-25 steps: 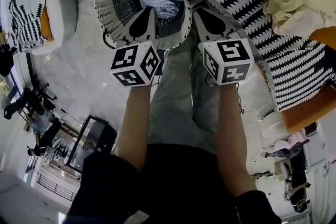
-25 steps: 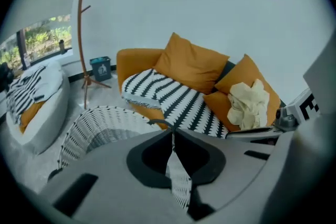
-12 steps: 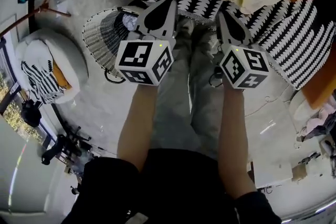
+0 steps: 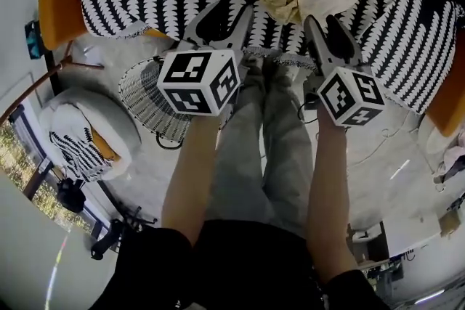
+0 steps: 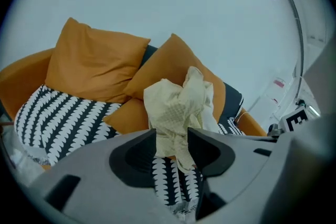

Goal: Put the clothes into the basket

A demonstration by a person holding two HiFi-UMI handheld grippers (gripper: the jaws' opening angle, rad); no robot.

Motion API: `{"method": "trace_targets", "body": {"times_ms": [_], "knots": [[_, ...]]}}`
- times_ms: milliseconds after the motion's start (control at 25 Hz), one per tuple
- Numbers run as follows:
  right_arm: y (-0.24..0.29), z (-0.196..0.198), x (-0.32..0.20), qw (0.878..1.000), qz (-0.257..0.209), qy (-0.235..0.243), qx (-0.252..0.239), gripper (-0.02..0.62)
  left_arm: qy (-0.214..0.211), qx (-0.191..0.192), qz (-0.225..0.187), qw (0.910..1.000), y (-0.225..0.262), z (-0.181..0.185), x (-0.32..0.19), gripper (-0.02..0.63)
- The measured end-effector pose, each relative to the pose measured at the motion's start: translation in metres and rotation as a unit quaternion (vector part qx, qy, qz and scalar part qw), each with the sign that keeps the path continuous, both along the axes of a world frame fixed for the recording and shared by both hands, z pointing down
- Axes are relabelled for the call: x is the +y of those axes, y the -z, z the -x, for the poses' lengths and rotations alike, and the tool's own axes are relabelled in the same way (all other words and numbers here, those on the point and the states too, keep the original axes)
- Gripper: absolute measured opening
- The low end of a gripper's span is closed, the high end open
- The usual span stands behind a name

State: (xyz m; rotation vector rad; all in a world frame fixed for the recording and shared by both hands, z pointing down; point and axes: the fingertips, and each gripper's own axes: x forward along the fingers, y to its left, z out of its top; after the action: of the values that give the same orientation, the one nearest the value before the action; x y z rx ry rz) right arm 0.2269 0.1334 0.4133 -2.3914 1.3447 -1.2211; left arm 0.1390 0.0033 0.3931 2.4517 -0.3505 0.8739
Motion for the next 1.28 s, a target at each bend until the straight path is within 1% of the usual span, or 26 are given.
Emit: {"method": "trace_targets", "body": {"times_ms": [80,160,360,520,680,760,880,920,960,1040,1120,1200,1280], "knots": [[-0.001,-0.016,0.004,1.000,0.005,-0.013,0.001,0.223,-0.014,-0.009,-0.013,0.9998,0.000,-0.011,-0.001,0.183],[-0.001,-0.032,0.008,1.000,0.008,-0.022,0.003,0.240,-0.029,-0.016,-0.021,0.9993,0.000,-0.024,0.000,0.212],[-0.005,-0.070,0.018,0.998,0.028,-0.054,0.018,0.264,-0.056,-0.015,-0.027,0.9980,0.001,-0.061,-0.007,0.241],[-0.023,-0.092,0.008,0.998,0.039,-0.045,0.017,0.275,-0.067,-0.026,-0.029,0.9970,-0.014,-0.084,-0.013,0.244],[-0.040,-0.091,0.002,0.998,0.054,-0.031,-0.005,0.275,-0.076,-0.062,-0.040,0.9944,-0.037,-0.089,-0.011,0.244],[-0.033,-0.096,0.007,0.997,0.069,-0.025,-0.015,0.275,-0.079,-0.072,-0.031,0.9938,-0.035,-0.097,-0.003,0.244],[-0.009,-0.113,0.008,0.996,0.083,-0.010,-0.021,0.273,-0.080,-0.071,-0.009,0.9943,-0.015,-0.121,0.003,0.244],[-0.006,-0.113,0.005,0.996,0.083,-0.003,-0.023,0.264,-0.081,-0.072,-0.004,0.9941,-0.014,-0.124,0.003,0.244],[-0.008,-0.108,0.001,0.996,0.082,0.004,-0.026,0.242,-0.083,-0.075,0.002,0.9938,-0.018,-0.121,0.003,0.242],[-0.026,-0.085,-0.008,0.996,0.083,0.020,-0.026,0.171,-0.089,-0.086,0.015,0.9922,-0.041,-0.103,0.002,0.222],[-0.049,-0.058,-0.011,0.996,0.085,0.031,-0.021,0.128,-0.100,-0.098,0.017,0.9901,-0.068,-0.080,0.004,0.193],[-0.061,-0.046,-0.012,0.996,0.080,0.037,-0.013,0.106,-0.106,-0.102,0.015,0.9890,-0.082,-0.069,0.005,0.137],[-0.051,-0.052,-0.011,0.996,0.073,0.042,-0.001,0.094,-0.105,-0.097,0.012,0.9896,-0.077,-0.075,0.007,0.112]]}}
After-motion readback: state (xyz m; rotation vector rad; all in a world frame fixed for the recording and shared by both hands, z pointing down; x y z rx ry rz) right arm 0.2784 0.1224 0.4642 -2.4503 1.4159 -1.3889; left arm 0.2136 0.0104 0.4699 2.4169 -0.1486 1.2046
